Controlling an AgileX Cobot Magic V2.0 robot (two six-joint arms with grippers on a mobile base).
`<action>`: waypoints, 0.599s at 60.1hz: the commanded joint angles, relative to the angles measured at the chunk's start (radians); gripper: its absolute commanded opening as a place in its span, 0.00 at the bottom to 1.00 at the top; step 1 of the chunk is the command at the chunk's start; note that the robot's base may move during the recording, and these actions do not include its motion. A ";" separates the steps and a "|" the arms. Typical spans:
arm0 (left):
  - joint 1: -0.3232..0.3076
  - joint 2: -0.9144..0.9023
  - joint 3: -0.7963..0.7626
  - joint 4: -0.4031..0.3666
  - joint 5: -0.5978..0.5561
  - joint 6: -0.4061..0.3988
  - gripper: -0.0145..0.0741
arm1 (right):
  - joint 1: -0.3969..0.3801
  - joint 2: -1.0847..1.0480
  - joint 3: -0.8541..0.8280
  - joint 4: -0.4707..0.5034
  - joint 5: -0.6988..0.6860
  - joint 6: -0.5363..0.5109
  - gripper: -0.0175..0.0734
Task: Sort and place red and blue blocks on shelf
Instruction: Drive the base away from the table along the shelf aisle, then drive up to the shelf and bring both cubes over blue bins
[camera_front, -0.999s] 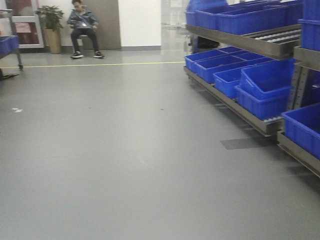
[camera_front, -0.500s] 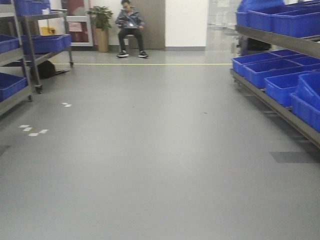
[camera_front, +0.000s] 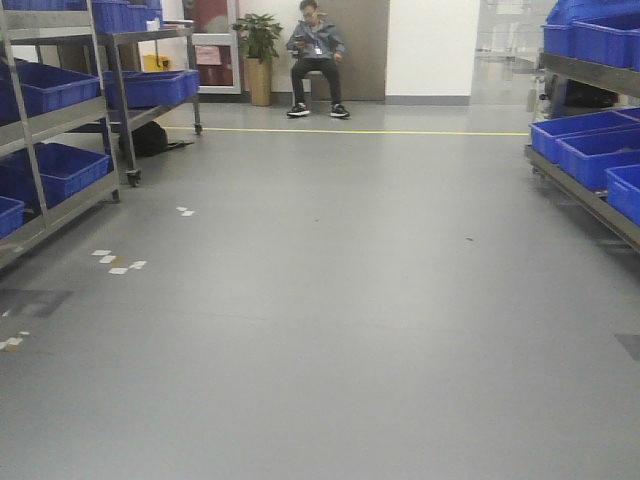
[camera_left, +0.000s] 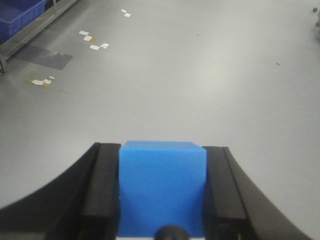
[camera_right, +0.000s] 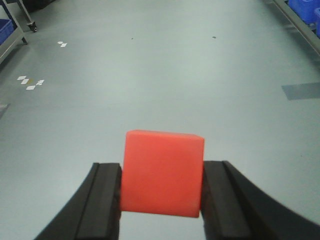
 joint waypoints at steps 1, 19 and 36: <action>0.000 0.001 -0.032 0.003 -0.083 -0.007 0.31 | -0.004 -0.003 -0.030 -0.016 -0.083 -0.004 0.26; 0.000 0.001 -0.032 0.003 -0.083 -0.007 0.31 | -0.004 -0.003 -0.030 -0.016 -0.083 -0.004 0.26; 0.000 0.001 -0.032 0.003 -0.083 -0.007 0.31 | -0.004 -0.003 -0.030 -0.016 -0.083 -0.004 0.26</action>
